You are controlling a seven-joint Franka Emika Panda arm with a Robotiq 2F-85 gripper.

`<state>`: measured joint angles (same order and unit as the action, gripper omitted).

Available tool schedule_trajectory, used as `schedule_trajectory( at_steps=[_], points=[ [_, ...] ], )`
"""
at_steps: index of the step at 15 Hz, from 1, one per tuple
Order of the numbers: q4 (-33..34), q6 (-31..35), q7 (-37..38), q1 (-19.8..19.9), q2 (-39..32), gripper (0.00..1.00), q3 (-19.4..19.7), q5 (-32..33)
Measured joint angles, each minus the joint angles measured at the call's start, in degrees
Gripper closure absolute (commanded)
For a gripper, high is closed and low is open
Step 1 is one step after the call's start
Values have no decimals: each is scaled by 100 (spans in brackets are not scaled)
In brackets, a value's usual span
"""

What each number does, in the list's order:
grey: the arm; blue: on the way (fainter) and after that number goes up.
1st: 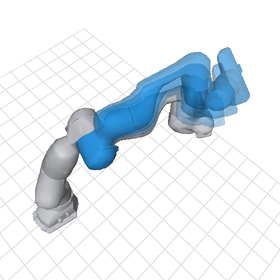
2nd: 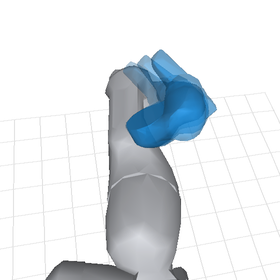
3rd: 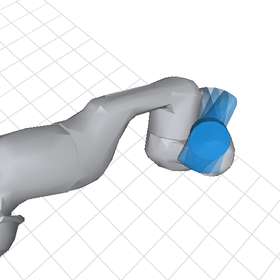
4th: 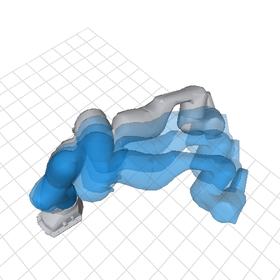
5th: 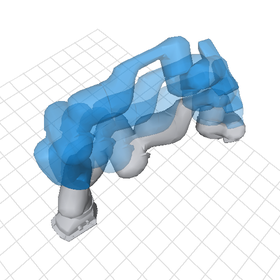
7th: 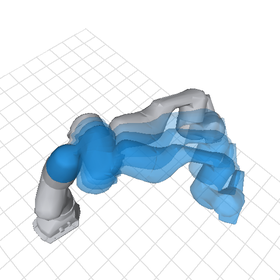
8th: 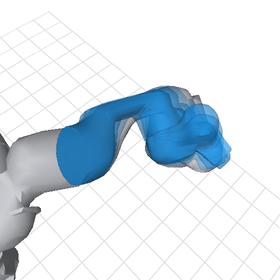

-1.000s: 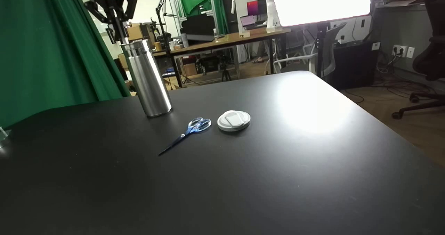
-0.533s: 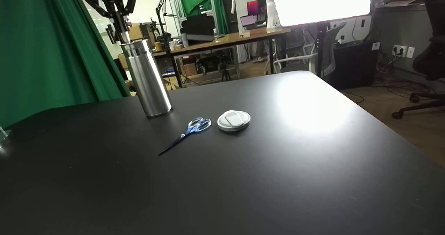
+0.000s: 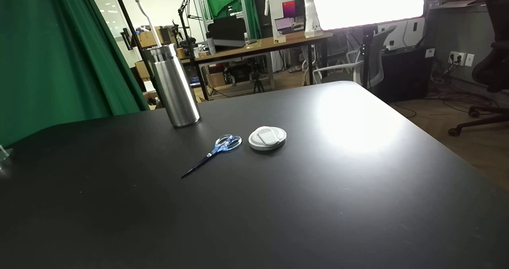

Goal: Use the brush to scrub inside the jar

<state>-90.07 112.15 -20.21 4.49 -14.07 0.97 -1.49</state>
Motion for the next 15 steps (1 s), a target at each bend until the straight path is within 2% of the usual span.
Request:
schedule_trajectory(
  at_steps=[3,10,15],
  points=[
    [-9,63,-23,18,-42,96,2,-4],
    [10,55,-23,25,-918,96,3,0],
    [261,-87,-24,27,-1109,96,-1,6]
  ],
)
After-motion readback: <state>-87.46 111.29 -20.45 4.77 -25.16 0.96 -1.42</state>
